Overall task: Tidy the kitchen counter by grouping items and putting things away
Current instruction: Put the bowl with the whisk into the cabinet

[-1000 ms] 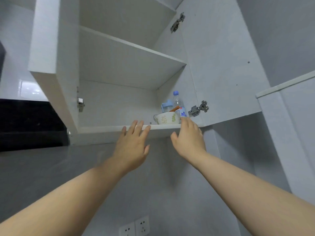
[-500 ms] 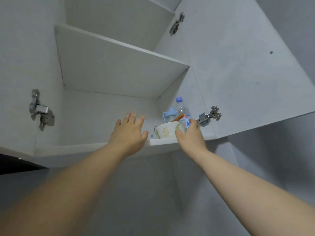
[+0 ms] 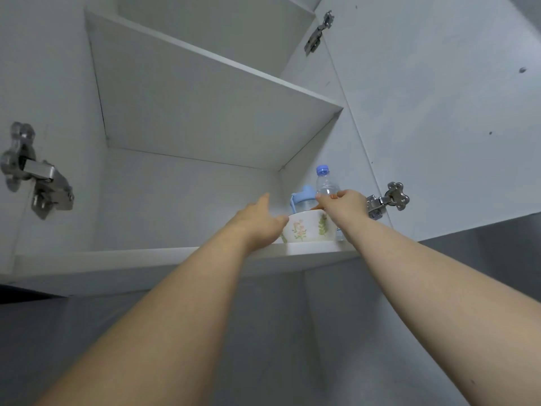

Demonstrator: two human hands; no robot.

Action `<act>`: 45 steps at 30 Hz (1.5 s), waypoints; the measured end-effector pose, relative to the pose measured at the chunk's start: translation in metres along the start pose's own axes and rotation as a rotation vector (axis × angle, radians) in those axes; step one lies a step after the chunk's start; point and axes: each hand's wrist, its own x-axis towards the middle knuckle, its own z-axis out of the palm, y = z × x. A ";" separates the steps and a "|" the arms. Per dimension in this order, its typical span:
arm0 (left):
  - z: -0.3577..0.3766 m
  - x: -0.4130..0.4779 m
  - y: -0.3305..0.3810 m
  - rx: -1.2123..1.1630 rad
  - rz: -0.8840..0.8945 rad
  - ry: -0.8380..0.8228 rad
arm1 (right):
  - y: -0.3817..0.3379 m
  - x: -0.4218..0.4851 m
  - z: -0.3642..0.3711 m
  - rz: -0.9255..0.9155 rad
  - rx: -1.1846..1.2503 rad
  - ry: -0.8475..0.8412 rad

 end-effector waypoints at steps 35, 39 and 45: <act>-0.004 -0.002 -0.005 -0.041 -0.075 0.098 | -0.121 -0.018 -0.003 -0.856 -0.138 0.080; -0.004 -0.005 -0.003 -0.004 -0.053 0.119 | -0.090 -0.007 -0.003 -0.624 -0.469 -0.050; -0.002 -0.007 -0.003 0.046 -0.037 0.130 | -0.040 0.000 -0.018 -0.351 -0.486 -0.354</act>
